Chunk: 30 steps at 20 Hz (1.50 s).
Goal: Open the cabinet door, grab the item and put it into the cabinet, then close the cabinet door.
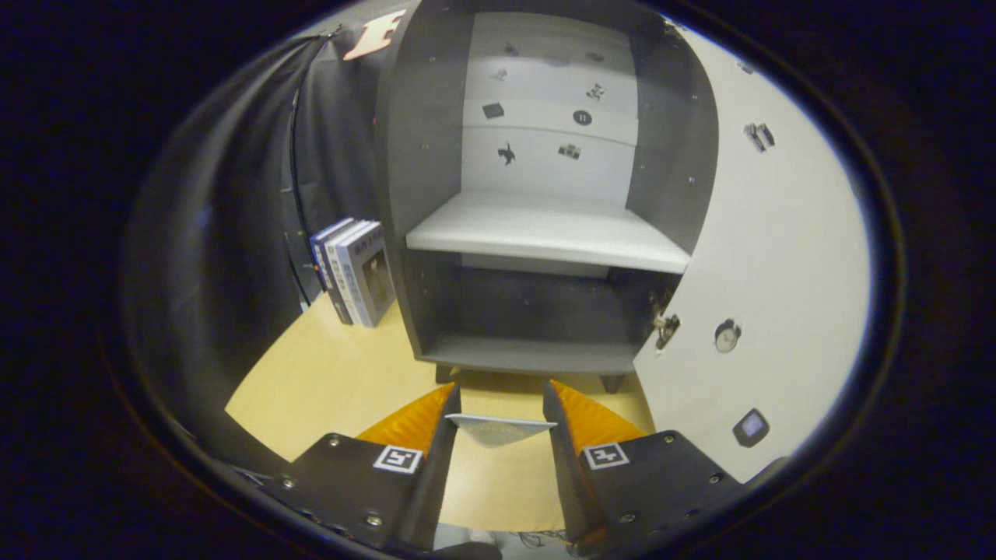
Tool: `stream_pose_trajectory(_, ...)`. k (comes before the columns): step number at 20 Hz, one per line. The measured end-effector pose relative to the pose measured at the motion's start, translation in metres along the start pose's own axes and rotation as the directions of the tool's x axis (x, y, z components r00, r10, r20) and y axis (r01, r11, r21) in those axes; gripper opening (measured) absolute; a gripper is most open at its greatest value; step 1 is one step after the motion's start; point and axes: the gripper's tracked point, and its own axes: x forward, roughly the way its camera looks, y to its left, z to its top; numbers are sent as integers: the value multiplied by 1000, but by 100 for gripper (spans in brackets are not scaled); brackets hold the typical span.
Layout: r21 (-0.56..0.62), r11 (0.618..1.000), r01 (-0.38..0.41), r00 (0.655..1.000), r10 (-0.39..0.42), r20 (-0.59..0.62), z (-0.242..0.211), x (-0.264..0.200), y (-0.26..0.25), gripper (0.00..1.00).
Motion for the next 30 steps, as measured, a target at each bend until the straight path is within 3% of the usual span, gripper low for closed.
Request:
stream_pose_trajectory(6, 16, 1000, -5, 984, 2, 180, 102, 0, -7, 61)
stream_pose_trajectory(15, 115, 993, -39, 969, 9, 247, 168, 53, -11, 60)
stream_pose_trajectory(19, 124, 992, -6, 961, -28, 275, 204, 91, -22, 60)
stream_pose_trajectory(24, 103, 995, 7, 976, -29, 215, 205, 135, -21, 60)
stream_pose_trajectory(30, 70, 997, 16, 973, -31, 227, 212, 148, -14, 60)
